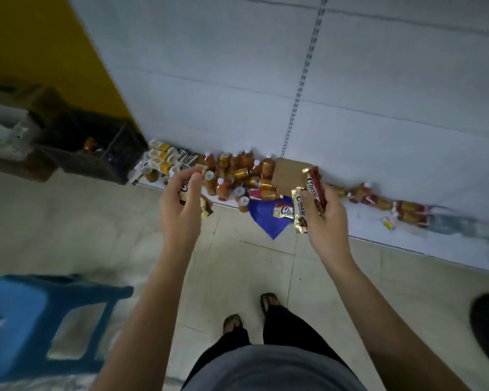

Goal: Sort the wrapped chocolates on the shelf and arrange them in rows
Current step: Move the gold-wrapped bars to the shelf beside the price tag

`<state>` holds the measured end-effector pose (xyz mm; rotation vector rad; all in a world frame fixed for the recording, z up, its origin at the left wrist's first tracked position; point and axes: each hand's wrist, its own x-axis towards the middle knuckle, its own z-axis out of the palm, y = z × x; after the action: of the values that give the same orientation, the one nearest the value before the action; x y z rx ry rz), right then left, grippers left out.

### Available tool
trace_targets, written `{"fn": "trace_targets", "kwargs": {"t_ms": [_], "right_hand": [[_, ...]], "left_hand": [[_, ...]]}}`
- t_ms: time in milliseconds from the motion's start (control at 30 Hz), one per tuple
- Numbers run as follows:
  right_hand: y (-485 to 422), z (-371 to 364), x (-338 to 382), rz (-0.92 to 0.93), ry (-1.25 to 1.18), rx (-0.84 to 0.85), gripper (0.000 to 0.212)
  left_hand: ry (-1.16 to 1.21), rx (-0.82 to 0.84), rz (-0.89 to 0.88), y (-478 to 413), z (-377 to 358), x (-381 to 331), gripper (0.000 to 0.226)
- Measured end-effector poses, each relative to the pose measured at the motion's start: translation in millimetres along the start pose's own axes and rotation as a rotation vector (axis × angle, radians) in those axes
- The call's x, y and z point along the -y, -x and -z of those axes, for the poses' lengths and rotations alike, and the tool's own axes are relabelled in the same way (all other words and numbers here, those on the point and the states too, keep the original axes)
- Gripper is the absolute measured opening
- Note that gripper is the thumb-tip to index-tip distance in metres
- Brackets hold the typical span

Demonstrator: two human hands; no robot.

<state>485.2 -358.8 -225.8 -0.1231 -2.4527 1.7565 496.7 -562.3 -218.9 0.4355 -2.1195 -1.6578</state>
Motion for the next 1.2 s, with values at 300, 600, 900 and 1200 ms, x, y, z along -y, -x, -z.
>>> {"fn": "trace_targets", "kwargs": {"t_ms": [300, 600, 900, 1200], "right_hand": [[-53.2, 71.0, 31.5, 0.074, 0.016, -0.422, 0.012], [-173.8, 126.8, 103.7, 0.357, 0.034, -0.442, 0.016], [-325.5, 173.5, 153.3, 0.612, 0.105, -0.312, 0.020], [-459.4, 186.4, 162.8, 0.596, 0.309, -0.071, 0.017]], "left_hand": [[0.147, 0.340, -0.322, -79.5, -101.1, -97.4, 0.019], [0.222, 0.433, -0.608, -146.3, -192.3, -199.6, 0.018], [0.036, 0.354, -0.773, -225.0, -267.3, -265.7, 0.019], [-0.418, 0.659, -0.654, -326.1, -321.0, -281.5, 0.039]]}}
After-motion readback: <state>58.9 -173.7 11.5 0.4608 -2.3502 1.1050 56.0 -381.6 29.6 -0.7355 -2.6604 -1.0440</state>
